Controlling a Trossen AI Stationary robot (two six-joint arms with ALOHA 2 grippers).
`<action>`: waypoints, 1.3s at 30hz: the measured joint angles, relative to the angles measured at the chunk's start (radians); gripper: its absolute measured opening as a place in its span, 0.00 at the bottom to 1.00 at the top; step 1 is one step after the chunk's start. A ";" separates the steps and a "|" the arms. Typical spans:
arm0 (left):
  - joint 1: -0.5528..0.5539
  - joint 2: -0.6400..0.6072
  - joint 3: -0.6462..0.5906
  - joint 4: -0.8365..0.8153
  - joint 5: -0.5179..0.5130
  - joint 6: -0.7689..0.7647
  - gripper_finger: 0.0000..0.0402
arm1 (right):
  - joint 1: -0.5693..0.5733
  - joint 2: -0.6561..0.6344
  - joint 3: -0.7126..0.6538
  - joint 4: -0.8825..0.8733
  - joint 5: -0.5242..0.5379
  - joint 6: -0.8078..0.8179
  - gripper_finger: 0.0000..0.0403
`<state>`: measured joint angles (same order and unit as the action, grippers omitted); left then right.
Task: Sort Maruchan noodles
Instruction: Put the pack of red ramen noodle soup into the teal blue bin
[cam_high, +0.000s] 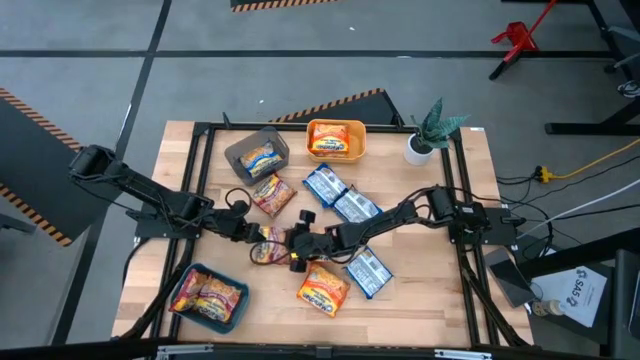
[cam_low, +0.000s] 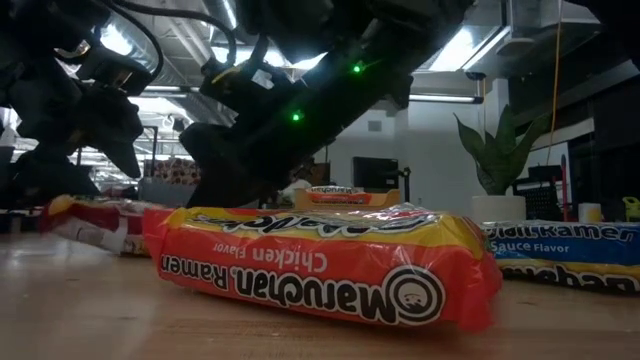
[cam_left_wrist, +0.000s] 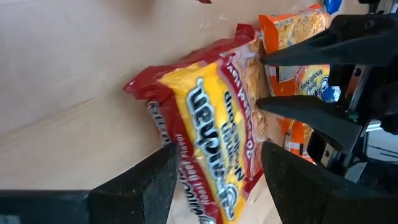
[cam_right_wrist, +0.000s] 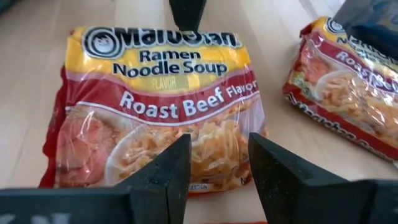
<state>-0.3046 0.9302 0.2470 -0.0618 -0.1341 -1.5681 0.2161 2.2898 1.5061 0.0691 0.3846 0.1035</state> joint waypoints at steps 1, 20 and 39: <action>0.000 0.000 0.000 0.000 0.005 0.000 0.55 | 0.000 0.000 0.001 -0.013 0.006 0.002 0.37; -0.085 0.001 -0.001 -0.028 -0.138 -0.095 0.55 | 0.002 0.001 -0.003 -0.044 0.029 0.020 0.37; -0.084 0.235 -0.001 0.225 -0.194 -0.103 0.57 | 0.000 0.002 -0.004 -0.010 0.016 0.019 0.37</action>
<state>-0.3885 1.1649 0.2459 0.1636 -0.3280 -1.6714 0.2157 2.2917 1.5017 0.0589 0.4002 0.1230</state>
